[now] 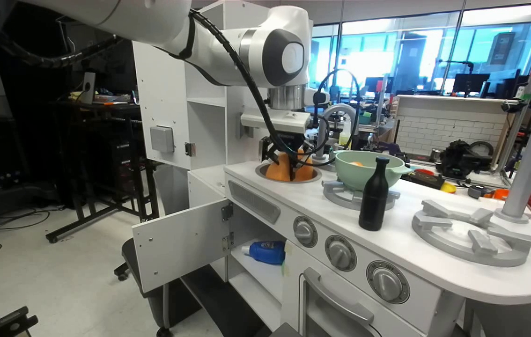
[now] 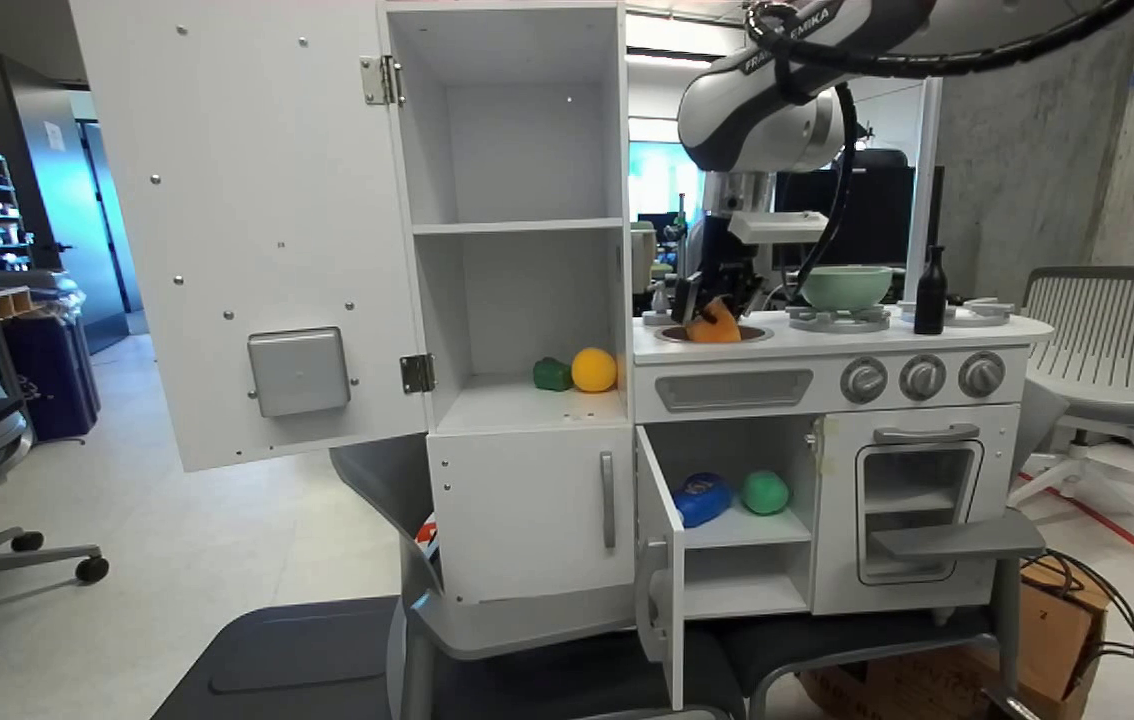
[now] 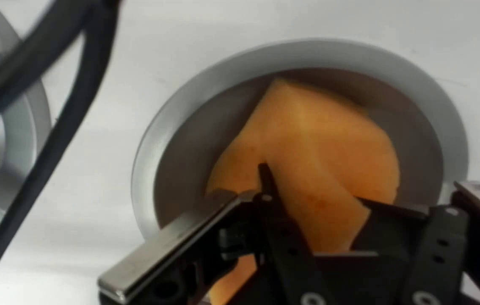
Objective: Put the sponge and bottle in the open cabinet and then close the cabinet door
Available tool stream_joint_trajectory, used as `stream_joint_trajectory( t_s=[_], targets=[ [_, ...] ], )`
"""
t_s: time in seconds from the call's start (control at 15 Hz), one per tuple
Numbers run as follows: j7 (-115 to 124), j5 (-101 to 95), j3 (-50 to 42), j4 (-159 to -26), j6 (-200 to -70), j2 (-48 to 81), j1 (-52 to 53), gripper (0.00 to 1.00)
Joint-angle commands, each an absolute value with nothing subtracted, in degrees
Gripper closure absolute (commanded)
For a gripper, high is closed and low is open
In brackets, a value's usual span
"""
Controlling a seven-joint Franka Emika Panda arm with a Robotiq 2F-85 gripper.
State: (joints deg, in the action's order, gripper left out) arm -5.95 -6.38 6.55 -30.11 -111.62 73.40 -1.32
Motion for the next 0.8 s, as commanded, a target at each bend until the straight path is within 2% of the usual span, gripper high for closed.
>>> stream_joint_trajectory(
  t_s=[0.0, 0.73],
  targets=[
    [-7.72, -5.15, 7.57, -27.28, -110.8, 75.06, -2.58, 1.0],
    [-6.24, -6.71, 6.21, -27.89, -103.27, 65.99, -2.44, 1.0]
  ],
)
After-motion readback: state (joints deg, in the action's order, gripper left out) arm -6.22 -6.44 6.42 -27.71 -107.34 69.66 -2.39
